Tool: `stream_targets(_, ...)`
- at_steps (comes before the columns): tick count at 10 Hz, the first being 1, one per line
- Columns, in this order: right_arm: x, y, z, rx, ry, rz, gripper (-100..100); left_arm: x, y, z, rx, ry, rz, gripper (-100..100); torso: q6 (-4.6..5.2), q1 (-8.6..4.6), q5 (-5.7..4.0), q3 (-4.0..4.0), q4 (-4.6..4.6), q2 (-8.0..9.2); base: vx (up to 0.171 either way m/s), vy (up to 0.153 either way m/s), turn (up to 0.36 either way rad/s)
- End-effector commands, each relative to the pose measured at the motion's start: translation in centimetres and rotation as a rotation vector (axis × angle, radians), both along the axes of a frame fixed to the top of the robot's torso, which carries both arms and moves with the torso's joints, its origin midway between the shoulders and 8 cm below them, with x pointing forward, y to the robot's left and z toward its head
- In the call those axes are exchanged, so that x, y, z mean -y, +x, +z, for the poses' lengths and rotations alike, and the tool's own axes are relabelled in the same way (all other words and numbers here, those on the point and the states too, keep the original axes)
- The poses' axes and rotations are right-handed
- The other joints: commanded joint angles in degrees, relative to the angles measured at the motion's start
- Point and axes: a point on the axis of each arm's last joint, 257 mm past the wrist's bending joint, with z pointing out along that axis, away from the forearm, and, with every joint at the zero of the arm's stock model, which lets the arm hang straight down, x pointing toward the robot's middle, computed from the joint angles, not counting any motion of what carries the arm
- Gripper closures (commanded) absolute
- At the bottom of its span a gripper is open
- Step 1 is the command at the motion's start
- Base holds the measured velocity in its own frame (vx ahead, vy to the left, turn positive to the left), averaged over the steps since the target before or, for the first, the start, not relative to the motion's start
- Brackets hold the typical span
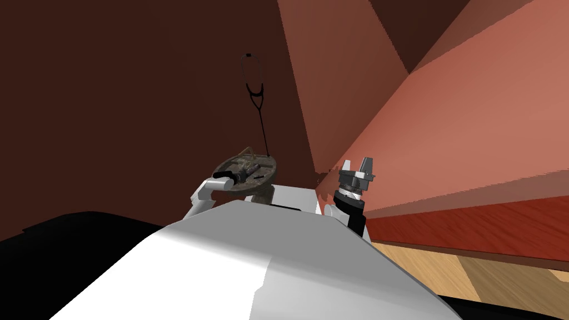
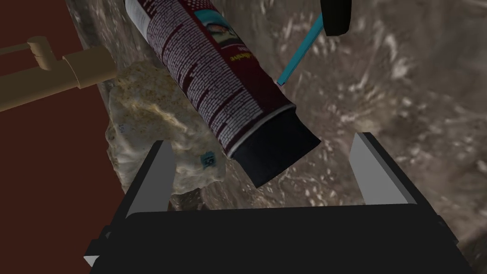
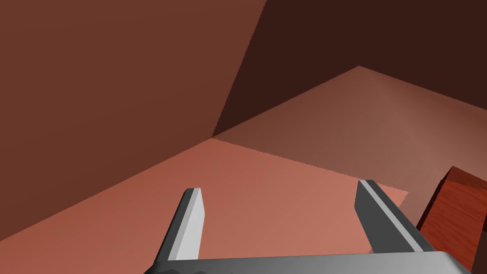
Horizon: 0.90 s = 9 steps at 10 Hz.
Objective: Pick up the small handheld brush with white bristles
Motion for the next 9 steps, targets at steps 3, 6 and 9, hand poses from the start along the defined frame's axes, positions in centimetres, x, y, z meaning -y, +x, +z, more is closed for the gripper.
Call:
stream_targets(3,0.0,0.0,0.0,0.000,0.000,0.000,0,-1.0,-2.1,-1.6,-0.112,-0.022,0.022,-100,-0.01,0.01,0.00,0.03,0.01,0.05,0.050,-0.094,0.054)
stream_targets(6,0.0,0.0,0.0,0.000,0.000,0.000,0,-1.7,-3.0,-2.2,-0.168,-0.033,0.036,-100,0.01,0.13,0.15,0.04,-0.06,0.14,0.043,-0.046,0.031)
stream_targets(9,0.0,0.0,0.0,0.000,0.000,0.000,0,-3.0,-4.3,-2.8,-0.249,-0.051,0.063,-100,0.05,-0.26,0.32,-0.01,-0.20,0.19,0.063,-0.089,0.054)
